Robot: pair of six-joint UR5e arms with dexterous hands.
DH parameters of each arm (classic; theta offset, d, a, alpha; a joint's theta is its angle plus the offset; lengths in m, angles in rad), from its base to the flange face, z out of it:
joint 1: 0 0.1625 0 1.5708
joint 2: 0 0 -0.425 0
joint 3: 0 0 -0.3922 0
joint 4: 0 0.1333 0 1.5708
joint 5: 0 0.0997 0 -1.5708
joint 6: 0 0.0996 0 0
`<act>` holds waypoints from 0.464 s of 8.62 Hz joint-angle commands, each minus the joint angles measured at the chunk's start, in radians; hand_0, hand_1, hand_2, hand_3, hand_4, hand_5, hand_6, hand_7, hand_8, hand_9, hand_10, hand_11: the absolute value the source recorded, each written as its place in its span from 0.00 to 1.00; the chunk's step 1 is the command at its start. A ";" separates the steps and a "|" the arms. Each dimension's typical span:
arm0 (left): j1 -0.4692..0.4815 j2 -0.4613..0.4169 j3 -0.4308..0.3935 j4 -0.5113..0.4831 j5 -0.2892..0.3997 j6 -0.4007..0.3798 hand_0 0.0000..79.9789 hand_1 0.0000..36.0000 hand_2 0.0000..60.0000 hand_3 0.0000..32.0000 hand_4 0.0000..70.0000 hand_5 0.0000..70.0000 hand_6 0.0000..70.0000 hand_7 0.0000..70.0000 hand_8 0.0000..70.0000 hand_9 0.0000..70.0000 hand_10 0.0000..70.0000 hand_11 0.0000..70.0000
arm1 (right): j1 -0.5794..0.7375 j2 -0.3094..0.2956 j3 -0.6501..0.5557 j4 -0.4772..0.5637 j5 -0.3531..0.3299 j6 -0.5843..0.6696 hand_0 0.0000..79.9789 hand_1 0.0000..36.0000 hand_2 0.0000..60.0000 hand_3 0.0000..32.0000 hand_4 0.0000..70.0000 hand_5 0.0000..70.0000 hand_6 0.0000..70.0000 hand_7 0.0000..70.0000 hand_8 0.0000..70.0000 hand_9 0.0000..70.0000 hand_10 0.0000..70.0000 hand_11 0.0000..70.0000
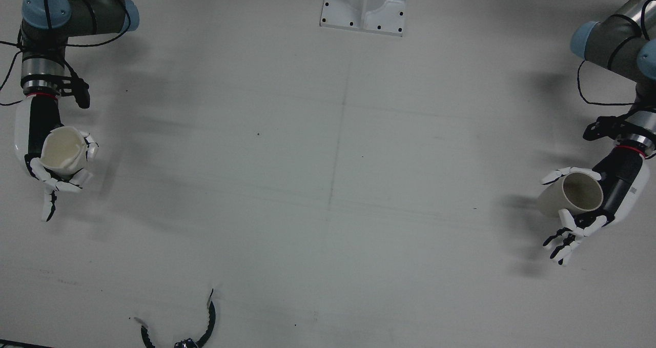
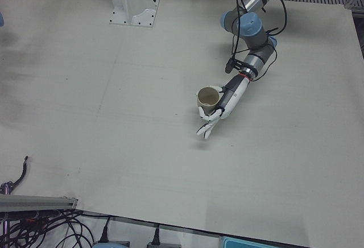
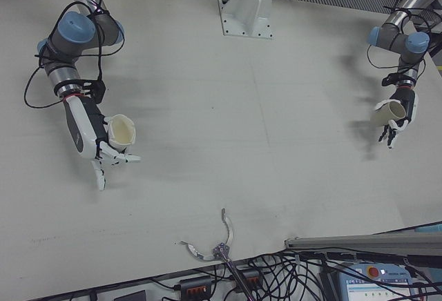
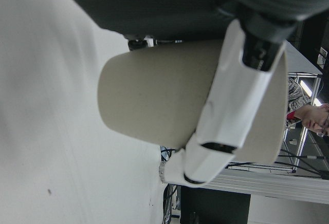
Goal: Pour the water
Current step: 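Lift the white cup with the right hand and tilt it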
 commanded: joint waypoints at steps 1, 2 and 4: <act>0.024 -0.102 -0.038 0.117 0.005 0.007 1.00 1.00 1.00 0.00 0.38 1.00 0.16 0.15 0.03 0.01 0.08 0.19 | 0.090 0.012 0.219 -0.201 -0.008 -0.005 1.00 1.00 1.00 0.00 0.35 0.31 0.70 1.00 0.63 0.88 0.00 0.00; 0.033 -0.165 -0.038 0.175 0.011 0.006 1.00 1.00 1.00 0.00 0.38 1.00 0.16 0.15 0.03 0.01 0.08 0.19 | 0.134 0.057 0.271 -0.265 -0.008 -0.032 1.00 1.00 1.00 0.00 0.36 0.31 0.71 1.00 0.63 0.88 0.00 0.00; 0.091 -0.309 -0.035 0.307 0.013 0.001 1.00 1.00 1.00 0.00 0.39 1.00 0.17 0.15 0.03 0.01 0.08 0.18 | 0.188 0.197 0.468 -0.551 -0.005 -0.148 1.00 1.00 1.00 0.00 0.49 0.33 0.80 1.00 0.64 0.89 0.00 0.00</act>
